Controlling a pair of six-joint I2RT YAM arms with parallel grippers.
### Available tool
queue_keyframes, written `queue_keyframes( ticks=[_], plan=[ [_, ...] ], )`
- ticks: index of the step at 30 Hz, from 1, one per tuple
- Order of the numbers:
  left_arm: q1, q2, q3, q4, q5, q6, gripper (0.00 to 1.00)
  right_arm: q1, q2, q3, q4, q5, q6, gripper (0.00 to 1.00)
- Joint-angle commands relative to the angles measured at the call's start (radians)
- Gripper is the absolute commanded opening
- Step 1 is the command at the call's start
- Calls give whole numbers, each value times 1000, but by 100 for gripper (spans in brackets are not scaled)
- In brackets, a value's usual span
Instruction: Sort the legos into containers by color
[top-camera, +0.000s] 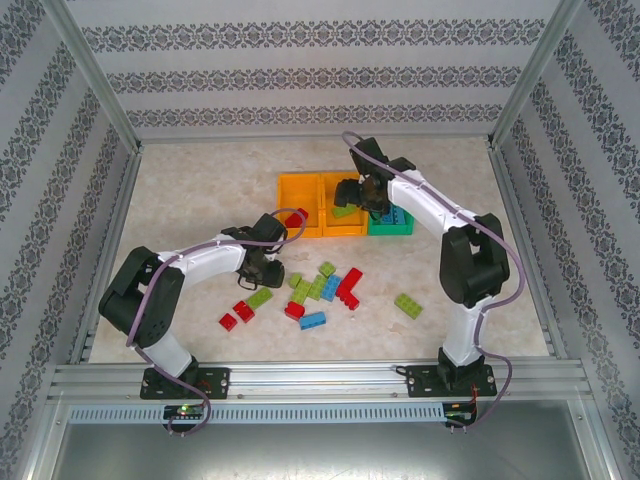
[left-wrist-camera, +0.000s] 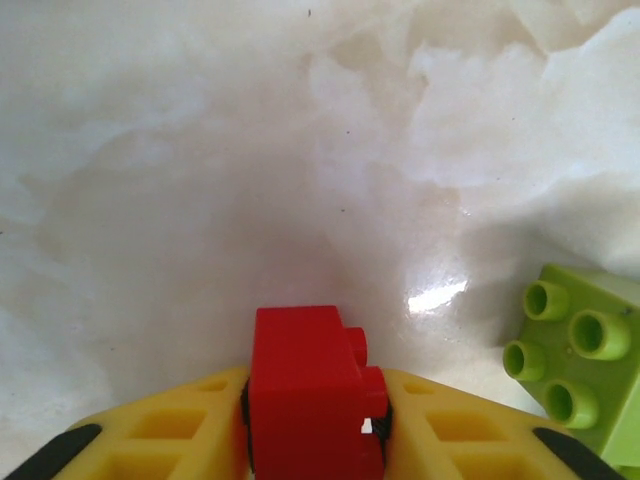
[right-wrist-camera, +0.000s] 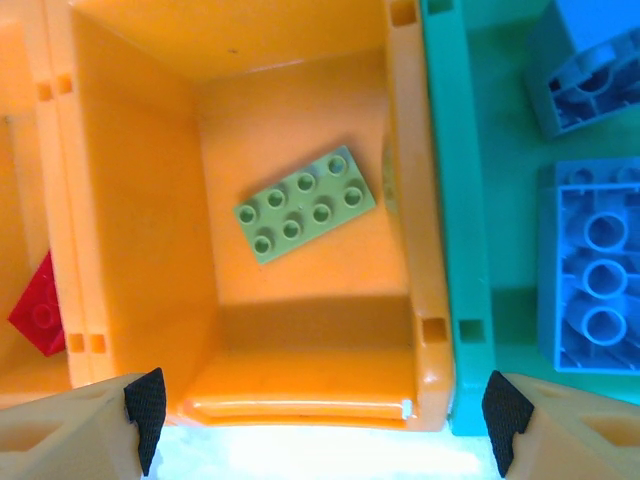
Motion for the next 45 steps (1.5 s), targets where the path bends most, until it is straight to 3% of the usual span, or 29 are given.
queue_keyframes(
  ticks=[1,7,12,22,30,34,45],
  plan=[
    [-9,-10,20,9,0,-15,31,4,-60,-50,-1,46,-15,86],
    [-9,-75,63,-43,-80,-48,25,34,-148,-149,2,96,-25,86],
    [-6,-80,245,-88,-105,-46,25,85,-246,-311,54,99,29,86],
    [44,300,764,-204,-59,-10,27,176,-339,-542,126,81,278,86],
    [60,456,891,-216,-67,-47,32,245,-264,-536,139,54,419,88],
    [60,456,877,-190,-73,-83,40,262,-229,-531,139,55,462,88],
    [59,353,751,-109,-48,-117,83,258,-161,-526,141,40,488,79]
  ],
)
